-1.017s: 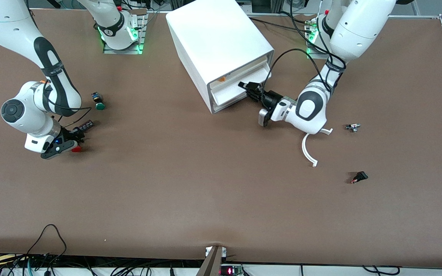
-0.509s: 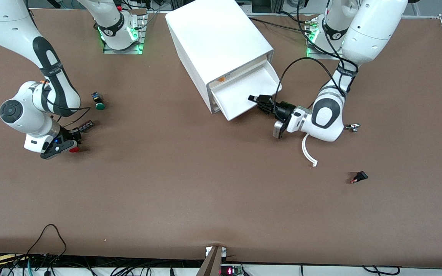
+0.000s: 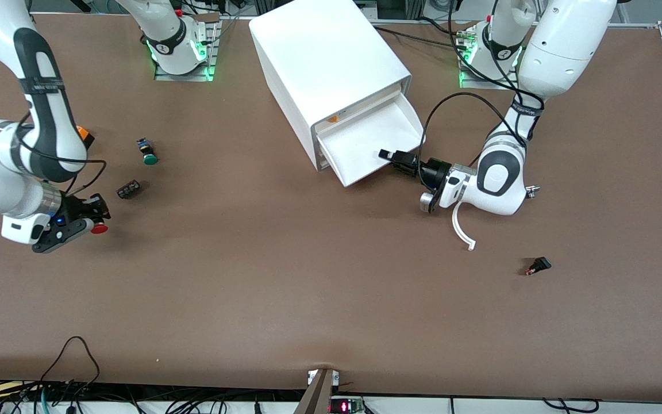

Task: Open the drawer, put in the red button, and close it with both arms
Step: 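Carry the red button toward the drawer while the left gripper withdraws, then lower the red button into the open drawer and open the right gripper, then raise the right gripper away while the left gripper moves to the drawer, then push the drawer front closed with the left gripper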

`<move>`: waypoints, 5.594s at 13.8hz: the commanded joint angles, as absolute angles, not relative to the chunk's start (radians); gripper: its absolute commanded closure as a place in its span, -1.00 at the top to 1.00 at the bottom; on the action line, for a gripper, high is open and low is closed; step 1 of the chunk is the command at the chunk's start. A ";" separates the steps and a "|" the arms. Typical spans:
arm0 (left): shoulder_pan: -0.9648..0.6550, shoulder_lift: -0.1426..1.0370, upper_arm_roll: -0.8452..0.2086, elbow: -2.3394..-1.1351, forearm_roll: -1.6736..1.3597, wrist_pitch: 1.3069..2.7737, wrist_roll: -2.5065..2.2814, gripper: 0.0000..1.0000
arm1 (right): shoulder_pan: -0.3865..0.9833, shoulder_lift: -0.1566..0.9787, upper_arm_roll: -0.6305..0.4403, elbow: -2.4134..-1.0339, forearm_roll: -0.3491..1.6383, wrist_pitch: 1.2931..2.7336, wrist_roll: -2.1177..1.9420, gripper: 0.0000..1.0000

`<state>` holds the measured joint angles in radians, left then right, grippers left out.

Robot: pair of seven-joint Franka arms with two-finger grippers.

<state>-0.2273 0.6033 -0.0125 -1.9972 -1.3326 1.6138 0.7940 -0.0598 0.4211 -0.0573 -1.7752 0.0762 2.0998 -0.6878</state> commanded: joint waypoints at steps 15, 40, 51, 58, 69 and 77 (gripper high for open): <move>-0.034 0.437 0.155 -1.634 -0.390 1.538 0.485 1.00 | 0.558 0.524 0.060 -1.255 0.087 1.704 0.562 -0.95; -0.092 0.416 -0.104 -1.620 -0.149 1.755 -0.529 1.00 | 0.899 0.733 0.026 -1.170 0.038 1.911 1.227 1.00; -0.133 0.344 -0.369 -1.920 0.095 2.165 -1.118 1.00 | 0.528 0.516 0.023 -1.115 0.063 1.617 0.570 1.00; -0.135 0.302 -0.518 -2.092 0.097 2.395 -1.302 1.00 | 0.286 0.310 0.000 -1.313 0.127 1.574 0.079 1.00; -0.328 0.316 -0.583 -2.125 0.245 2.339 -1.649 1.00 | 0.275 0.072 -0.202 -1.565 0.107 1.568 -0.322 1.00; -0.331 0.376 -0.594 -2.111 0.245 2.338 -1.603 1.00 | 0.195 0.069 -0.123 -1.569 0.069 1.578 -0.339 1.00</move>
<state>-0.2892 0.3299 -0.5742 -2.1060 0.2215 2.3446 -1.5844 0.2575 0.0944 -0.1873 -1.5436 0.0880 1.5654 -0.3234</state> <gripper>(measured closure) 0.000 0.000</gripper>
